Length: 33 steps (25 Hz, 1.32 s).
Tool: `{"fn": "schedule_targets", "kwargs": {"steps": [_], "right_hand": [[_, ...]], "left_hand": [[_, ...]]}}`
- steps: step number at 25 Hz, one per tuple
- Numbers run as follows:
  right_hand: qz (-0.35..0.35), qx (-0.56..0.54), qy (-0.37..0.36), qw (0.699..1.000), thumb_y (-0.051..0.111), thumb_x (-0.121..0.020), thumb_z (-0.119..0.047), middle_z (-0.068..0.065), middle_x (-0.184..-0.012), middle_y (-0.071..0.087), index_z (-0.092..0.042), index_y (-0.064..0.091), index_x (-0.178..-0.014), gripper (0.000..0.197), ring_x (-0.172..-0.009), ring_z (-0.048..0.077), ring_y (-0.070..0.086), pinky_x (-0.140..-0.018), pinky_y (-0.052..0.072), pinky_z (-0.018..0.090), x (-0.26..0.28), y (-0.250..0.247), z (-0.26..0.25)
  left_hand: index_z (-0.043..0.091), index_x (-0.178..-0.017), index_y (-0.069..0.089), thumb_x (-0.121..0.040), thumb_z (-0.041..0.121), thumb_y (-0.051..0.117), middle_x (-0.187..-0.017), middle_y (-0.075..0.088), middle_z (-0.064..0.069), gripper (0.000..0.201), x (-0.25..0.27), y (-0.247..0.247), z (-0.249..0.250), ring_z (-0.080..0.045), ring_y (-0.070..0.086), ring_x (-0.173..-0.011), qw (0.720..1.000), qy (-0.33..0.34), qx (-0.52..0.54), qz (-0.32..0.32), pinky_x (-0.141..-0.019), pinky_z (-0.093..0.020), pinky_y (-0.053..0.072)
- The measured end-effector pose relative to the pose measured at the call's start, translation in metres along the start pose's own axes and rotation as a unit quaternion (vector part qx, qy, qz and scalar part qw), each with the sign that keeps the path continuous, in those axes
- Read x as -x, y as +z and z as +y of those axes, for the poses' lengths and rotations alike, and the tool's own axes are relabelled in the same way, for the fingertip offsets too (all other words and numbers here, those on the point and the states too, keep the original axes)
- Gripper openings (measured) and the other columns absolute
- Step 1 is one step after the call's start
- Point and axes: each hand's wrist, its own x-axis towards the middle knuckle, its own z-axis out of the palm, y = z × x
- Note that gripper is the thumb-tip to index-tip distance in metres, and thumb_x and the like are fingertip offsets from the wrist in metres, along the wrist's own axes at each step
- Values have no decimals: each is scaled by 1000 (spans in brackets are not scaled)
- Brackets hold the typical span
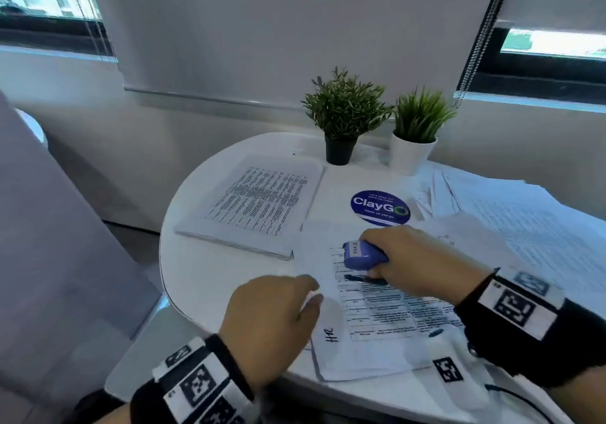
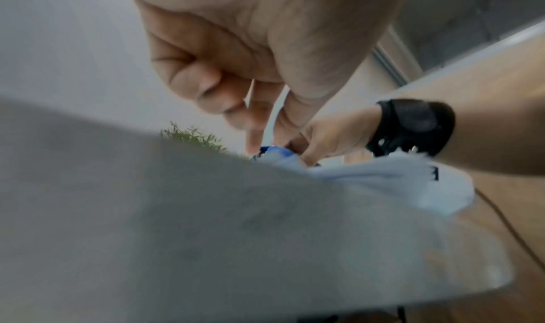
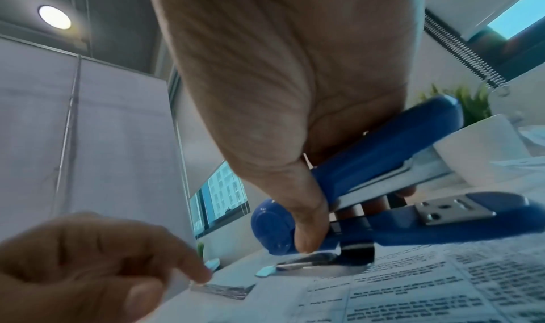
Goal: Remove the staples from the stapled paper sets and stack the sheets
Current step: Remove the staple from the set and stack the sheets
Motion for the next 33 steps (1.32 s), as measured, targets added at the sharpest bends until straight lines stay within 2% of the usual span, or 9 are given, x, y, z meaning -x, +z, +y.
{"fn": "schedule_targets", "kwargs": {"steps": [1, 2, 3, 4, 5, 7, 10, 22, 33], "right_hand": [[-6, 14, -15, 1000, 66, -85, -27, -7, -88, 58, -26, 51, -87, 15, -78, 16, 55, -72, 48, 34, -10, 2, -4], [-12, 26, -30, 999, 65, -85, -25, -6, -89, 56, -25, 49, -85, 16, -80, 18, 55, -73, 49, 35, -19, 3, -7], [-20, 40, -45, 998, 64, -86, -23, -5, -91, 55, -25, 49, -86, 15, -82, 19, 55, -74, 48, 36, -27, 4, -10], [-25, 54, -58, 997, 63, -86, -23, -4, -92, 55, -24, 49, -88, 13, -84, 20, 55, -76, 48, 37, -34, 5, -12], [-34, 65, -69, 995, 62, -87, -24, -3, -92, 55, -23, 50, -89, 12, -86, 20, 55, -77, 48, 37, -40, 6, -15], [-48, 84, -83, 992, 62, -86, -25, -1, -94, 56, -22, 53, -91, 11, -90, 21, 56, -80, 48, 39, -50, 9, -18], [-65, 95, -83, 990, 64, -86, -22, 2, -101, 58, -17, 59, -100, 16, -93, 22, 56, -81, 48, 38, -62, 14, -17], [-53, 73, -146, 985, 70, -83, -23, 0, -99, 55, -17, 62, -103, 22, -92, 18, 50, -85, 44, 37, -72, 22, -15], [-40, 93, -156, 983, 68, -85, -26, 1, -102, 52, -17, 61, -102, 20, -90, 18, 52, -83, 46, 34, -71, 27, -16]], "left_hand": [[32, -116, 63, -90, 55, 38, -90, 66, 9, 44, -4, 3, -7, -21, 61, -93, 999, 9, -37, 18, -71, -33, 50], [28, -127, 59, -87, 63, 31, -114, 64, 2, 60, -8, 9, -12, -26, 56, -109, 998, 15, -60, -13, -81, -38, 50], [26, -141, 46, -83, 73, 20, -141, 49, -4, 79, -11, 14, -14, -32, 42, -129, 995, 11, -66, -75, -98, -43, 43], [26, -151, 27, -77, 81, 7, -158, 24, -6, 94, -13, 20, -15, -33, 20, -143, 989, 6, -68, -131, -112, -45, 28], [25, -155, 10, -71, 84, -3, -163, 2, -3, 104, -14, 23, -14, -29, 1, -149, 981, -1, -65, -180, -119, -44, 13], [24, -154, -5, -67, 83, -8, -161, -19, 0, 105, -14, 29, -14, -23, -18, -148, 981, -2, -61, -184, -121, -43, -1], [22, -153, -11, -73, 86, 5, -158, -28, 5, 104, -15, 33, -14, -21, -29, -145, 980, -5, -76, -184, -120, -46, -5], [17, -151, -20, -75, 86, 12, -159, -25, 6, 108, -21, 34, -14, -10, -28, -144, 970, -9, -73, -233, -120, -47, -9], [15, -149, -23, -74, 86, 10, -158, -27, 3, 109, -22, 35, -14, -11, -29, -143, 966, -2, -76, -247, -119, -48, -10]]}}
